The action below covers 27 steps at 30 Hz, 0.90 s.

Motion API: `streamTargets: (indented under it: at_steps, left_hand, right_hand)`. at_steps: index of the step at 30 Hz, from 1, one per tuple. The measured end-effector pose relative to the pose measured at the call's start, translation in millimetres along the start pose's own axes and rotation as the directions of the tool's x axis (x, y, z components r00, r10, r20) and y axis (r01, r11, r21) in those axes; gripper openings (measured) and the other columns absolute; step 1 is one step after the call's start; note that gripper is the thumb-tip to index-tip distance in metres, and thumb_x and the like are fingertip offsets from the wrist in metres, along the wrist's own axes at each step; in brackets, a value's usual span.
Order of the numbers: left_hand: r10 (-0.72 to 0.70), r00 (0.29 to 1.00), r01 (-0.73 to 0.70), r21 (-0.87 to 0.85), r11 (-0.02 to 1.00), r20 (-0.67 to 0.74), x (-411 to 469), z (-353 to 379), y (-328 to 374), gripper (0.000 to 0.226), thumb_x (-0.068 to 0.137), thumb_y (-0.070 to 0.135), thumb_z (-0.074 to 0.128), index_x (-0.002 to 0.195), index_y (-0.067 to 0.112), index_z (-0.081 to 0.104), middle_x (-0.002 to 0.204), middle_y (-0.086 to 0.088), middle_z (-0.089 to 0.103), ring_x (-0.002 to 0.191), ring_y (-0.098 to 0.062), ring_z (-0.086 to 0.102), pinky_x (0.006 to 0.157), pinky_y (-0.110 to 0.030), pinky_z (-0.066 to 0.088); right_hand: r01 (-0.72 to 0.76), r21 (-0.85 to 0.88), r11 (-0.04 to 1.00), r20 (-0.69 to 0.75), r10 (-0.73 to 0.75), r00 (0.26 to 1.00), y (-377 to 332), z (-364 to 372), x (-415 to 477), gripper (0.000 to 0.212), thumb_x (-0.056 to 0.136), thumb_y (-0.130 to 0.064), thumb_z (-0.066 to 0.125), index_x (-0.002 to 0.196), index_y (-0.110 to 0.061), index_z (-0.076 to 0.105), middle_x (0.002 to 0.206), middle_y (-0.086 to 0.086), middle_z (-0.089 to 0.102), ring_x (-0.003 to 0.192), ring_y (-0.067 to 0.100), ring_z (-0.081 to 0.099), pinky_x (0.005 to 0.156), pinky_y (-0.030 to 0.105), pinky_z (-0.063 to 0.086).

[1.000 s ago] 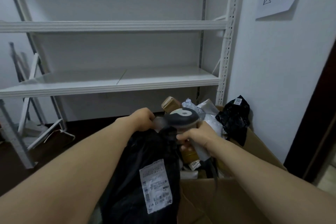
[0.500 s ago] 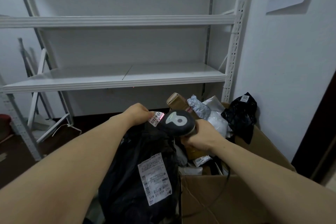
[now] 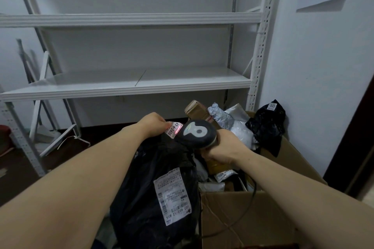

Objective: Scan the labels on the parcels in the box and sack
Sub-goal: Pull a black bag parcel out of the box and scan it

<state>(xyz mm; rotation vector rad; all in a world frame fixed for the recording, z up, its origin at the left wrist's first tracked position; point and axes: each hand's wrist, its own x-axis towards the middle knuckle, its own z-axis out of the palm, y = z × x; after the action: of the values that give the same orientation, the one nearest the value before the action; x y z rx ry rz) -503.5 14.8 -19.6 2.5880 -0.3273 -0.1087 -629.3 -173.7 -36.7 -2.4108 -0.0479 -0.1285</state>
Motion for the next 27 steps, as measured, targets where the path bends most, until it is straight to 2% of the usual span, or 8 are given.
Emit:
streamTargets:
  at_steps: [9,11,14,19,22,24,25,27]
  left_hand:
    - [-0.022,1.0,0.023,-0.014,1.0,0.015,-0.4,1.0,1.3,0.035,0.096,0.035,0.053,0.1,0.006,0.073,0.097,-0.009,0.066,0.087,-0.019,0.056,0.078,-0.023,0.042]
    - [-0.018,1.0,0.019,-0.028,0.999,0.016,-1.2,1.2,1.9,0.035,0.096,0.035,0.053,0.098,0.006,0.073,0.09,-0.007,0.063,0.086,-0.019,0.056,0.077,-0.024,0.042]
    - [-0.01,1.0,0.011,-0.028,1.0,0.027,-1.2,0.7,1.3,0.035,0.096,0.035,0.053,0.096,0.006,0.072,0.086,-0.006,0.061,0.083,-0.018,0.055,0.074,-0.024,0.04]
    - [-0.01,1.0,0.01,-0.037,0.999,0.009,1.6,2.2,0.3,0.036,0.095,0.037,0.054,0.098,0.007,0.073,0.095,-0.01,0.066,0.083,-0.018,0.055,0.075,-0.023,0.04]
    - [-0.02,0.99,0.025,-0.032,0.999,0.142,-1.3,-2.7,-0.3,0.037,0.082,0.049,0.067,0.094,0.014,0.072,0.098,-0.004,0.067,0.084,-0.016,0.059,0.079,-0.027,0.045]
    - [-0.07,0.948,0.038,0.109,0.993,0.312,-6.1,-9.2,-1.6,0.049,0.058,0.054,0.082,0.094,0.023,0.068,0.1,0.003,0.065,0.089,-0.015,0.061,0.085,-0.03,0.048]
    - [-0.095,0.937,0.016,0.229,0.973,0.336,-7.6,-11.8,-3.0,0.056,0.05,0.054,0.086,0.093,0.024,0.065,0.101,0.003,0.065,0.09,-0.016,0.061,0.086,-0.031,0.049]
    - [-0.058,0.978,-0.035,0.434,0.9,0.199,-6.2,-18.9,-4.0,0.053,0.054,0.046,0.087,0.092,0.018,0.064,0.104,-0.004,0.066,0.087,-0.021,0.06,0.08,-0.029,0.05]
  right_hand:
    - [-0.123,0.258,0.958,0.055,0.113,0.992,0.7,0.2,-3.0,0.021,0.069,0.006,0.066,0.063,-0.013,0.058,0.054,0.0,0.056,0.046,0.012,0.05,0.046,0.026,0.043]
    - [-0.14,0.256,0.956,0.077,0.125,0.989,-1.9,-0.7,-2.8,0.022,0.07,0.007,0.066,0.063,-0.012,0.057,0.049,-0.003,0.055,0.037,0.006,0.048,0.042,0.022,0.041]
    - [-0.159,0.259,0.953,0.089,0.14,0.986,-3.0,-1.0,-2.6,0.021,0.07,0.007,0.066,0.065,-0.011,0.057,0.054,0.002,0.056,0.035,0.006,0.048,0.041,0.021,0.042]
    - [-0.175,0.29,0.941,0.095,0.153,0.984,-0.9,-0.5,-1.5,0.022,0.07,0.008,0.065,0.062,-0.011,0.057,0.046,-0.001,0.055,0.035,0.008,0.047,0.041,0.023,0.041]
    - [-0.174,0.278,0.945,0.088,0.155,0.984,-1.9,0.5,-0.2,0.016,0.071,0.005,0.067,0.067,-0.009,0.06,0.056,0.006,0.059,0.041,0.013,0.051,0.046,0.026,0.045]
    - [-0.184,0.305,0.934,0.077,0.169,0.983,-1.5,1.6,2.1,0.009,0.071,0.005,0.067,0.074,-0.003,0.064,0.061,0.012,0.061,0.046,0.02,0.053,0.05,0.031,0.046]
    - [-0.193,0.319,0.928,0.071,0.179,0.981,-1.4,2.3,3.7,0.008,0.072,0.005,0.067,0.077,-0.001,0.065,0.061,0.013,0.062,0.048,0.022,0.053,0.052,0.032,0.046]
    - [-0.209,0.323,0.923,0.067,0.198,0.978,-1.5,4.1,6.8,0.005,0.074,0.003,0.068,0.077,-0.001,0.065,0.059,0.011,0.062,0.047,0.021,0.053,0.051,0.031,0.047]
